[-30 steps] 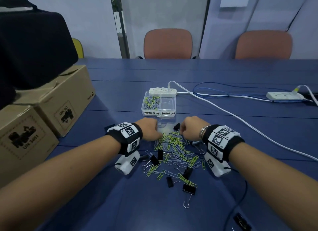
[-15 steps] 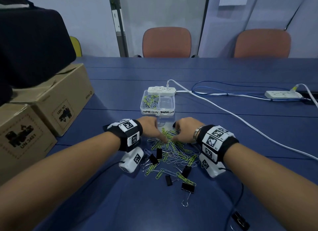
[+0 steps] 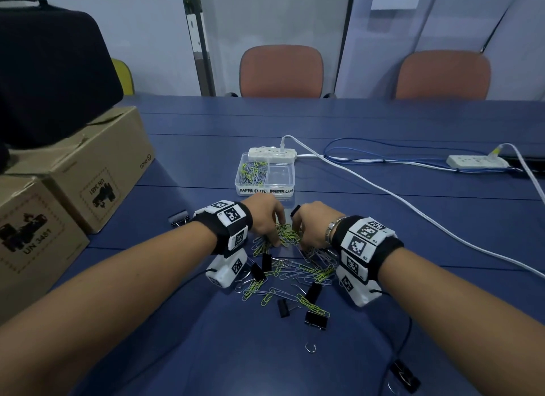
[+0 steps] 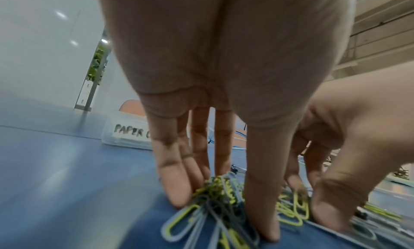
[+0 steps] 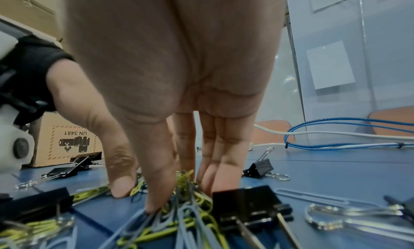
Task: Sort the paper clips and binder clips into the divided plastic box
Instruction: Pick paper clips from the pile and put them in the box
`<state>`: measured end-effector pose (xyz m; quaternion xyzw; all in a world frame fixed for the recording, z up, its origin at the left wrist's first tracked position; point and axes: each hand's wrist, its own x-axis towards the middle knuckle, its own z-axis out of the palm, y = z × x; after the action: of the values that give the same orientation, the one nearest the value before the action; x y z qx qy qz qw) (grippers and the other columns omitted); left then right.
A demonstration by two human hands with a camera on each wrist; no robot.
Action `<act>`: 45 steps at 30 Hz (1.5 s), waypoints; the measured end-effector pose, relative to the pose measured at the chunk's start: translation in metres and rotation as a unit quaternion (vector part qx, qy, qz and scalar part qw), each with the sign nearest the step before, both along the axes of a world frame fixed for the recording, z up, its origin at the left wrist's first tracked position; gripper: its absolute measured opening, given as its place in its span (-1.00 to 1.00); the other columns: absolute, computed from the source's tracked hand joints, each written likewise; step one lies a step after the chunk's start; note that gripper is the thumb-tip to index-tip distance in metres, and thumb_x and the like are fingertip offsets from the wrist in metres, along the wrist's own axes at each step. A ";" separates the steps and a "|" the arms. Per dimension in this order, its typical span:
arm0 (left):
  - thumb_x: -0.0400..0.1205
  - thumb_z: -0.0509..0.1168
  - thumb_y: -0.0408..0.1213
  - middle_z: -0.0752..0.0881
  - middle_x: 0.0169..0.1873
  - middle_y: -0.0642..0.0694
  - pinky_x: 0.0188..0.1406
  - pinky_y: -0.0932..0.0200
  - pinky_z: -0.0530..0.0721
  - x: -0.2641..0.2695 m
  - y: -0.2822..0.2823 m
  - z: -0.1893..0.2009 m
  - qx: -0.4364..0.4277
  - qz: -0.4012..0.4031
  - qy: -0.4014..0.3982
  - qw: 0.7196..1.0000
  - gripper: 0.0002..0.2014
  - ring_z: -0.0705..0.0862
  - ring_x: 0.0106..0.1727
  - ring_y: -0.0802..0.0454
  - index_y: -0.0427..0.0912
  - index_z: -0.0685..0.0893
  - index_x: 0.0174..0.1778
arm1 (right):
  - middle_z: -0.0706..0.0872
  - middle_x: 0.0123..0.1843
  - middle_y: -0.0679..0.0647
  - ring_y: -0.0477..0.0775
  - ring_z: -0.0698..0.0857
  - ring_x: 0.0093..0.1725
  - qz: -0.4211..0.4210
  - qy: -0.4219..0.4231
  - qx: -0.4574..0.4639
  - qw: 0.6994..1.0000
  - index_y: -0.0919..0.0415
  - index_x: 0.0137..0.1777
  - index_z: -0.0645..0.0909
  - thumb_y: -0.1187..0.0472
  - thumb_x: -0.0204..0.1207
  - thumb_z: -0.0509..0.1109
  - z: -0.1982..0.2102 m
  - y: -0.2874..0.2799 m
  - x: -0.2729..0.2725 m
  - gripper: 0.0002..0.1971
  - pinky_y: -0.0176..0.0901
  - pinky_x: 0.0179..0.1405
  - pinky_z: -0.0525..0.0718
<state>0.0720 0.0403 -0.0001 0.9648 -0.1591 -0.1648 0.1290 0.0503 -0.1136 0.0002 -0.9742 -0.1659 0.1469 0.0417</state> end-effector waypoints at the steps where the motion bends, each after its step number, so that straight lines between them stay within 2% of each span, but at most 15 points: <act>1: 0.24 0.73 -0.14 0.83 -0.07 -0.05 -0.10 0.18 0.73 0.000 0.001 0.000 -0.001 -0.001 -0.002 1.000 -0.49 0.75 -0.11 -0.01 -0.09 0.82 0.11 | 0.80 0.12 0.10 0.16 0.75 0.09 -0.001 -0.005 0.004 1.000 0.12 0.19 0.77 0.21 0.32 0.64 0.000 -0.001 -0.001 -0.60 -0.10 -0.02 0.76; 6: 0.33 0.65 -0.26 0.85 -0.22 -0.07 -0.19 0.18 0.73 -0.001 0.003 -0.001 0.005 -0.014 -0.035 0.999 -0.73 0.72 -0.23 0.02 -0.14 0.88 -0.06 | 0.80 0.06 0.14 0.21 0.77 -0.01 -0.011 -0.025 0.021 0.999 0.15 0.04 0.81 0.26 0.40 0.53 -0.001 0.000 -0.004 -0.79 -0.10 -0.13 0.74; 12: 0.37 0.63 -0.27 0.81 -0.29 -0.06 -0.20 0.16 0.71 -0.001 0.009 0.000 0.003 -0.023 -0.061 0.998 -0.83 0.71 -0.24 0.02 -0.17 0.88 -0.15 | 0.80 -0.03 0.20 0.25 0.77 -0.10 -0.014 -0.046 0.033 0.998 0.19 -0.10 0.82 0.26 0.40 0.51 0.000 -0.001 -0.007 -0.89 -0.10 -0.17 0.74; 16: 0.35 0.65 -0.30 0.70 -0.46 0.00 -0.35 0.28 0.55 0.003 0.019 0.001 0.001 -0.011 -0.049 0.999 -0.84 0.61 -0.36 0.06 -0.24 0.83 -0.26 | 0.79 -0.14 0.08 0.11 0.73 -0.15 -0.022 -0.038 0.078 0.996 0.18 -0.09 0.83 0.26 0.42 0.51 0.004 -0.008 -0.009 -0.89 -0.22 -0.30 0.60; 19: 0.32 0.66 -0.36 0.66 -0.55 0.14 -0.47 0.36 0.49 0.005 0.029 0.006 -0.026 0.018 -0.044 0.999 -0.84 0.61 -0.46 0.18 -0.12 0.79 -0.37 | 0.71 -0.28 -0.08 -0.08 0.64 -0.31 -0.051 -0.023 0.140 0.989 0.18 -0.11 0.84 0.26 0.39 0.53 0.008 -0.013 -0.007 -0.90 -0.36 -0.49 0.48; 21: 0.32 0.65 -0.39 0.69 -0.56 0.19 -0.49 0.44 0.49 0.006 0.035 0.011 -0.049 0.036 -0.044 0.997 -0.80 0.65 -0.44 0.18 -0.08 0.76 -0.43 | 0.70 -0.35 -0.16 -0.19 0.63 -0.40 -0.082 -0.010 0.196 0.977 0.18 -0.14 0.85 0.29 0.37 0.54 0.010 -0.016 -0.004 -0.90 -0.44 -0.55 0.48; 24: 0.33 0.64 -0.41 0.76 -0.46 0.09 -0.53 0.53 0.50 0.008 0.043 0.019 -0.081 0.063 -0.038 0.994 -0.80 0.72 -0.35 0.14 -0.06 0.77 -0.41 | 0.77 -0.40 0.01 -0.16 0.68 -0.55 -0.127 0.028 0.287 0.949 0.26 -0.17 0.85 0.36 0.37 0.54 0.011 -0.019 0.000 -0.93 -0.42 -0.56 0.59; 27: 0.34 0.63 -0.44 0.77 -0.48 0.05 -0.58 0.54 0.49 0.010 0.047 0.024 -0.112 0.090 -0.030 0.989 -0.79 0.76 -0.37 0.08 -0.08 0.76 -0.39 | 0.77 -0.36 0.20 -0.03 0.70 -0.52 -0.173 0.071 0.400 0.897 0.37 -0.17 0.80 0.48 0.40 0.51 0.013 -0.020 0.001 -0.93 -0.29 -0.47 0.74; 29: 0.35 0.63 -0.46 0.73 -0.56 0.11 -0.60 0.54 0.50 0.011 0.046 0.026 -0.129 0.107 -0.032 0.985 -0.80 0.73 -0.46 0.15 -0.10 0.77 -0.36 | 0.75 -0.35 0.24 0.01 0.68 -0.52 -0.199 0.084 0.458 0.862 0.41 -0.17 0.78 0.52 0.41 0.51 0.017 -0.019 0.001 -0.93 -0.23 -0.47 0.77; 31: 0.35 0.63 -0.48 0.72 -0.57 0.11 -0.57 0.50 0.57 0.015 0.046 0.027 -0.147 0.124 -0.039 0.981 -0.80 0.71 -0.55 0.20 -0.12 0.77 -0.36 | 0.74 -0.38 0.23 0.00 0.65 -0.57 -0.224 0.088 0.487 0.840 0.45 -0.13 0.77 0.53 0.38 0.51 0.018 -0.020 0.004 -0.92 -0.24 -0.56 0.67; 35: 0.34 0.62 -0.50 0.75 -0.54 0.02 -0.34 0.28 0.74 0.025 0.047 0.031 -0.162 0.157 -0.068 0.972 -0.85 0.74 -0.53 0.09 -0.21 0.81 -0.33 | 0.76 -0.27 0.32 0.19 0.68 -0.38 -0.248 0.112 0.522 0.809 0.46 -0.12 0.78 0.52 0.35 0.55 0.017 -0.023 0.008 -0.88 0.07 -0.14 0.75; 38: 0.34 0.63 -0.50 0.77 -0.52 0.00 -0.34 0.27 0.75 0.044 0.051 0.037 -0.162 0.201 -0.109 0.960 -0.88 0.73 -0.54 0.13 -0.26 0.84 -0.30 | 0.75 -0.28 0.29 0.10 0.69 -0.46 -0.244 0.123 0.532 0.802 0.43 -0.15 0.78 0.52 0.35 0.55 0.017 -0.023 0.012 -0.91 -0.04 -0.25 0.79; 41: 0.33 0.63 -0.50 0.78 -0.45 0.00 -0.18 0.07 0.86 0.067 0.056 0.044 -0.184 0.253 -0.140 0.940 -0.90 0.76 -0.42 0.04 -0.30 0.86 -0.31 | 0.76 -0.33 0.25 0.10 0.71 -0.46 -0.245 0.129 0.533 0.799 0.34 -0.24 0.80 0.50 0.32 0.57 0.019 -0.021 0.017 -0.92 0.15 0.01 0.76; 43: 0.33 0.64 -0.46 0.77 -0.44 0.00 -0.12 0.02 0.85 0.080 0.056 0.045 -0.190 0.279 -0.156 0.928 -0.91 0.79 -0.31 -0.02 -0.30 0.86 -0.33 | 0.75 -0.34 0.23 0.09 0.70 -0.45 -0.243 0.132 0.532 0.801 0.36 -0.22 0.80 0.50 0.33 0.57 0.023 -0.020 0.020 -0.92 0.09 -0.06 0.80; 45: 0.35 0.65 -0.42 0.82 -0.33 -0.11 -0.12 0.04 0.84 0.092 0.052 0.042 -0.192 0.298 -0.166 0.920 -0.90 0.82 -0.23 -0.10 -0.30 0.85 -0.32 | 0.72 -0.38 0.19 0.03 0.66 -0.50 -0.235 0.135 0.536 0.800 0.39 -0.20 0.78 0.51 0.34 0.55 0.027 -0.017 0.023 -0.92 -0.08 -0.29 0.83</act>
<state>0.1641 0.0920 0.0418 0.9378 0.0882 0.0778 0.3267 0.0730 -0.1307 0.0270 -0.7761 0.0235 0.1500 0.6121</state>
